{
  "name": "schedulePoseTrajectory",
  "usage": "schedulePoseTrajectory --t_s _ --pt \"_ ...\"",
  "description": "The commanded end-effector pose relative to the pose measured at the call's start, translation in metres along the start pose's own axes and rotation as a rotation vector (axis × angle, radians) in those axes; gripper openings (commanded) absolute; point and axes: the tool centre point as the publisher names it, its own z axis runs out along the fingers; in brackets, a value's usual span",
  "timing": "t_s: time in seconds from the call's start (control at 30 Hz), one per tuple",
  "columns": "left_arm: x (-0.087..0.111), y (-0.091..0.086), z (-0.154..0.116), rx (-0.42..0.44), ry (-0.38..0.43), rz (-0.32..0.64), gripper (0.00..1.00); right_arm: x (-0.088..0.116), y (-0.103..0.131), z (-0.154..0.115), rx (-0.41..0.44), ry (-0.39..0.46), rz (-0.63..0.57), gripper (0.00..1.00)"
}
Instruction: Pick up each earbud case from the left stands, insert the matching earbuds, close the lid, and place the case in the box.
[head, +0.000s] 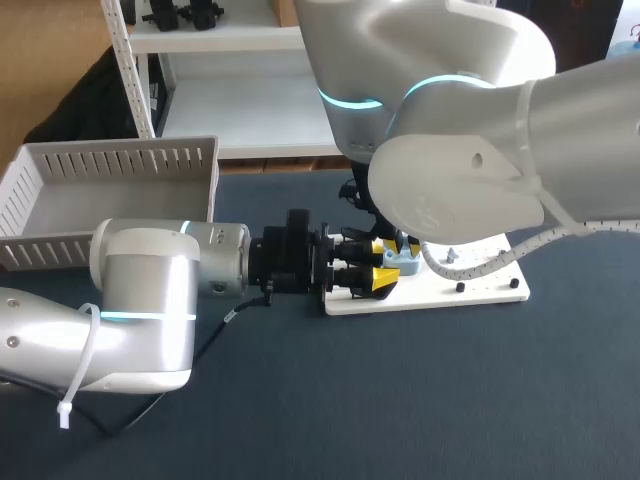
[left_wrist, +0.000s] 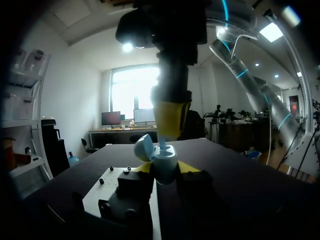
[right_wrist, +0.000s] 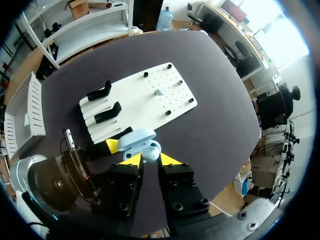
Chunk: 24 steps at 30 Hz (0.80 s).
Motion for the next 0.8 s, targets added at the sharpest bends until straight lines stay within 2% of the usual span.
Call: schedulePoseTrajectory --t_s 0.03,0.8 --pt "0.0009 0.0007 0.0001 0.002 -0.002 0.001 0.00 -0.0013 0.0012 0.0003 0.006 0.002 -0.002 0.00" --pt "0.0009 0.0007 0.0001 0.002 -0.002 0.001 0.00 -0.0012 0.0006 0.0076 0.020 0.013 0.003 0.00"
